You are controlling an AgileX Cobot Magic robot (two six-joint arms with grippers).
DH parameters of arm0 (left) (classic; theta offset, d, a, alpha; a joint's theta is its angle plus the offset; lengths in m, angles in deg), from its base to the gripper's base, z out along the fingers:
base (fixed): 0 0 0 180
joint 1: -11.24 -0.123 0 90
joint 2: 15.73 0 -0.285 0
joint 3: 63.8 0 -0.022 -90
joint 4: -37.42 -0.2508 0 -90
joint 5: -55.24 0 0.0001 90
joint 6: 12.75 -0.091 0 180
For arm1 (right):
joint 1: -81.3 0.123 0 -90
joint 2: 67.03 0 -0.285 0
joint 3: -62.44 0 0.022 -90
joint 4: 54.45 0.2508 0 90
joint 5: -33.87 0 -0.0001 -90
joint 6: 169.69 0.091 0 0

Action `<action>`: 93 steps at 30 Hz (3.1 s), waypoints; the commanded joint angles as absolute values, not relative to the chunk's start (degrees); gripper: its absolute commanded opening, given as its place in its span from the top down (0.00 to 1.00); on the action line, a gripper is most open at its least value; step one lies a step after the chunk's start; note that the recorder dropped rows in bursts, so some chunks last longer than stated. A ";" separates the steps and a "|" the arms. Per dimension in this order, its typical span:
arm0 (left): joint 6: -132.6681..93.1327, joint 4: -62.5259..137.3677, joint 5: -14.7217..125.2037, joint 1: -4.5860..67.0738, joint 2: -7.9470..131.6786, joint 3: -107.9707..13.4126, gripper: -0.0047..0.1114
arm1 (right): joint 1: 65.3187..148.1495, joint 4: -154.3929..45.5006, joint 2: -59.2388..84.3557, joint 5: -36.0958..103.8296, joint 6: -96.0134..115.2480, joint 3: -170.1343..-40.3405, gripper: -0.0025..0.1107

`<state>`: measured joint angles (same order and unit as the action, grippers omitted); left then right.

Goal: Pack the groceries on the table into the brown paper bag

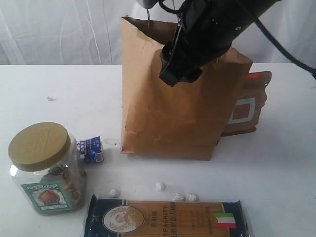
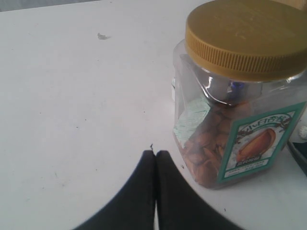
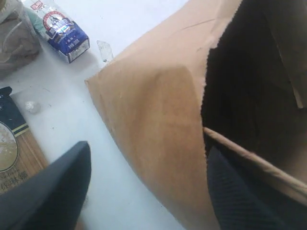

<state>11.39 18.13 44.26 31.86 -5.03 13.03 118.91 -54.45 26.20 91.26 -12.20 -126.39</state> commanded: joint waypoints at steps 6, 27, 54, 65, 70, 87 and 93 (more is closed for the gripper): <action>11.22 18.18 44.13 31.77 -5.23 13.41 0.96 | 118.92 -52.40 23.64 84.22 -10.23 -119.46 0.42; 11.22 18.18 44.13 31.77 -5.23 13.41 0.96 | 118.92 -45.38 23.52 76.79 -7.39 -114.88 0.42; 11.22 18.18 44.13 31.77 -5.23 13.41 0.96 | 118.94 -41.01 20.90 75.49 -4.48 -114.88 0.46; 11.22 18.18 44.13 31.77 -5.23 13.41 0.96 | 118.94 -41.42 20.90 76.35 -3.75 -114.88 0.98; 11.22 18.18 44.13 31.77 -5.23 13.41 0.96 | 118.94 -42.22 20.90 76.60 -3.60 -114.88 0.98; 11.22 18.18 44.13 31.77 -5.23 13.41 0.96 | 118.94 -42.79 18.04 78.98 -1.28 -114.88 0.98; 11.22 18.18 44.13 31.77 -5.23 13.41 0.96 | 118.94 -44.07 18.04 79.51 -1.28 -114.88 0.98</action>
<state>11.39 18.13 44.26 31.86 -5.03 13.03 118.96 -43.24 18.88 79.59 -1.25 -115.01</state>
